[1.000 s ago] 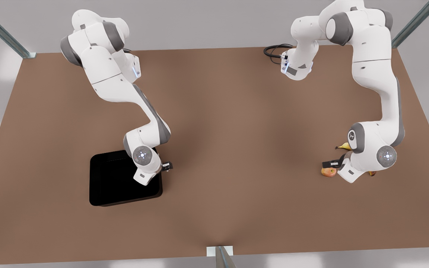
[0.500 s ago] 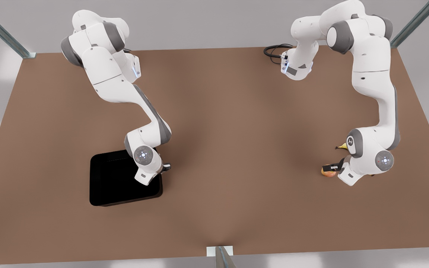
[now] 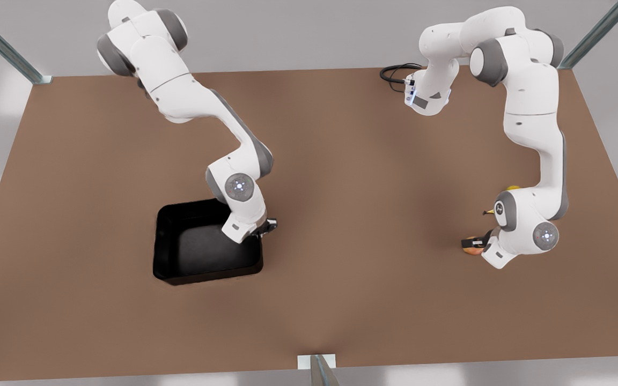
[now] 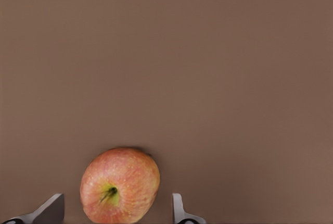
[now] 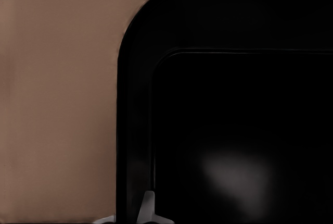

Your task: Place the storage box in the middle with the right arm, and place the apple in the storage box with the left arm

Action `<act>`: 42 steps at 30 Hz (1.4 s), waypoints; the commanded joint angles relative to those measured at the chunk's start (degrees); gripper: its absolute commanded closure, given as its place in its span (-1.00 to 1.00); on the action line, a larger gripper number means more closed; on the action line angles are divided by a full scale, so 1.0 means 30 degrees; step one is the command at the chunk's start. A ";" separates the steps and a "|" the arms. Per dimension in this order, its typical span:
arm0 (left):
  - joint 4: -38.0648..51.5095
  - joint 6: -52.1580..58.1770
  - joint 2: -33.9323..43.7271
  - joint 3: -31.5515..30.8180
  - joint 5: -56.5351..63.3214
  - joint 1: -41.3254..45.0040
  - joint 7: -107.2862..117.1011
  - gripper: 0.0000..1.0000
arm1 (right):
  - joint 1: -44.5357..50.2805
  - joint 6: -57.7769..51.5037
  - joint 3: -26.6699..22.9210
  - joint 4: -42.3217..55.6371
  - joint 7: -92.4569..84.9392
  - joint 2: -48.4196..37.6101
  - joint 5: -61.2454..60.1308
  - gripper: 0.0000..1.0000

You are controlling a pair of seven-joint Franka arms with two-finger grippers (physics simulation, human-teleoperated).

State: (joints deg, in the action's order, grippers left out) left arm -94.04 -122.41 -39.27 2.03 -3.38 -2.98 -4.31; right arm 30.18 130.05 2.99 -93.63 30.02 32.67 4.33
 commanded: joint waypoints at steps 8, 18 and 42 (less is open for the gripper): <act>0.0058 -0.0564 -0.0474 -0.0002 -0.0046 -0.0001 0.0059 -1.00 | 0.2975 -0.0050 0.0115 0.3726 0.6895 0.2525 0.0110 0.57; -0.0117 -0.1004 -0.0826 0.0027 -0.0222 -0.0001 0.0030 -1.00 | 0.5438 0.3610 -0.0001 0.9180 1.0034 0.7009 0.0110 0.57; -0.0117 -0.1267 -0.1001 0.0027 -0.0193 0.0087 0.0001 -0.45 | 0.6816 0.4757 -0.0764 0.9356 0.9859 0.4112 -0.0066 -1.00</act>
State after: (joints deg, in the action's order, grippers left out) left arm -94.34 -126.22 -42.28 2.11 -3.48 -2.72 -4.28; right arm 49.60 141.68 1.56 -65.56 57.89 43.44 4.14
